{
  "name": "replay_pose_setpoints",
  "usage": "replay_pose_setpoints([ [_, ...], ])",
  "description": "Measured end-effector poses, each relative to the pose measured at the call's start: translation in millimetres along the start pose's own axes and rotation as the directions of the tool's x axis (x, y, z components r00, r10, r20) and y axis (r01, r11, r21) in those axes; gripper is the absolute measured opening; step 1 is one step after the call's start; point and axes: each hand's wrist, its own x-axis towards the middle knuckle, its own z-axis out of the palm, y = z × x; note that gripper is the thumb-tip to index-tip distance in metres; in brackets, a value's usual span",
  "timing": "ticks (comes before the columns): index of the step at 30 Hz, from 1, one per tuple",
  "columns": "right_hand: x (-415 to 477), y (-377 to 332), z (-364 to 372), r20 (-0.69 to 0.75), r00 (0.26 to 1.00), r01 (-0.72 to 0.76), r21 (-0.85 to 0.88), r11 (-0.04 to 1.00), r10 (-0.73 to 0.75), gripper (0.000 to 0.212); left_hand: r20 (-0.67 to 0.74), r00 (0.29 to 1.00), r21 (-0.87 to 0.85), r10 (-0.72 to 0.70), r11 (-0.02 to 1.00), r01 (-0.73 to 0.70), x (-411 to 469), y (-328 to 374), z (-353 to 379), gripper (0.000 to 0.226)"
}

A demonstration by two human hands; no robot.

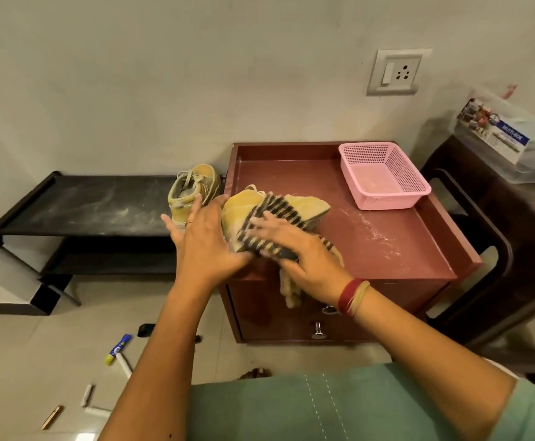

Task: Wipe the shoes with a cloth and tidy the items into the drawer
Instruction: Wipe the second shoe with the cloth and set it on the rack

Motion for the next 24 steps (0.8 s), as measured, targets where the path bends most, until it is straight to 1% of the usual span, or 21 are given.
replay_pose_setpoints([
  [1, -0.3, -0.3, 0.4, 0.028, 0.999, 0.040, 0.010, 0.999, -0.040, 0.042, 0.005, 1.000, -0.002, -0.001, 1.000, 0.001, 0.0, -0.4, -0.2, 0.099],
  [2, 2.8, 4.4, -2.5, 0.011, 1.000, 0.015, 0.030, 0.999, -0.015, 0.041, 0.002, 1.000, -0.006, -0.004, 1.000, 0.004, 0.0, -0.2, -0.4, 0.099],
  [4, 11.0, 11.1, -8.7, -0.110, 0.987, -0.110, 0.086, 0.990, 0.119, 0.038, -0.009, 1.000, -0.014, -0.018, 1.000, 0.018, 1.0, 1.5, -2.2, 0.104],
  [5, 11.8, 10.8, -8.8, -0.138, 0.979, -0.142, 0.080, 0.987, 0.152, 0.039, -0.008, 1.000, -0.016, -0.025, 1.000, 0.025, 0.7, 2.1, -3.4, 0.106],
  [6, 10.6, 9.5, -6.4, -0.135, 0.981, -0.130, 0.065, 0.989, 0.137, 0.040, -0.003, 1.000, -0.017, -0.023, 1.000, 0.023, 0.7, 1.1, -3.6, 0.107],
  [8, 5.7, 6.6, 2.0, -0.036, 0.999, -0.027, 0.049, 0.998, 0.029, 0.043, 0.003, 1.000, -0.020, -0.009, 1.000, 0.009, 0.4, -2.9, -3.0, 0.105],
  [9, 4.5, 6.9, 3.5, -0.006, 1.000, -0.001, 0.053, 0.999, 0.002, 0.045, 0.006, 1.000, -0.018, -0.009, 1.000, 0.009, 0.1, -4.2, -3.5, 0.105],
  [10, 7.3, 11.3, 1.4, -0.025, 0.999, -0.027, 0.064, 0.998, 0.029, 0.043, 0.009, 1.000, -0.017, -0.015, 1.000, 0.015, 0.1, -5.2, -3.8, 0.106],
  [12, 14.4, 18.4, -5.6, -0.130, 0.979, -0.148, 0.083, 0.985, 0.158, 0.039, 0.017, 0.999, -0.014, -0.039, 0.999, 0.040, 0.9, -5.3, -4.8, 0.113],
  [13, 14.9, 18.2, -6.2, -0.144, 0.969, -0.193, 0.075, 0.978, 0.202, 0.039, 0.022, 0.999, -0.010, -0.048, 0.999, 0.048, 1.1, -5.2, -5.3, 0.115],
  [14, 13.7, 15.9, -4.1, -0.135, 0.972, -0.186, 0.072, 0.980, 0.194, 0.039, 0.025, 0.999, -0.008, -0.046, 0.999, 0.046, 1.5, -6.0, -5.8, 0.116],
  [17, 5.9, 6.1, 4.3, -0.045, 0.995, -0.083, 0.104, 0.991, 0.088, 0.036, 0.032, 0.999, 0.002, -0.031, 1.000, 0.031, 1.5, -11.0, -6.1, 0.113],
  [18, 6.9, 8.3, 2.7, -0.044, 0.995, -0.087, 0.091, 0.992, 0.091, 0.035, 0.033, 0.999, 0.006, -0.033, 0.999, 0.033, 1.3, -11.9, -6.0, 0.113],
  [21, 12.4, 13.7, -4.0, -0.157, 0.960, -0.238, -0.018, 0.971, 0.233, 0.039, 0.034, 0.998, 0.004, -0.057, 0.998, 0.057, 0.8, -11.4, -5.9, 0.116],
  [22, 11.7, 10.7, -2.5, -0.164, 0.959, -0.238, -0.016, 0.971, 0.232, 0.039, 0.034, 0.998, 0.002, -0.057, 0.998, 0.057, 0.7, -11.7, -6.0, 0.116],
  [24, 7.8, 1.5, 4.9, -0.096, 0.985, -0.138, 0.032, 0.990, 0.141, 0.037, 0.040, 0.998, -0.005, -0.043, 0.999, 0.044, 0.4, -13.7, -6.3, 0.113],
])
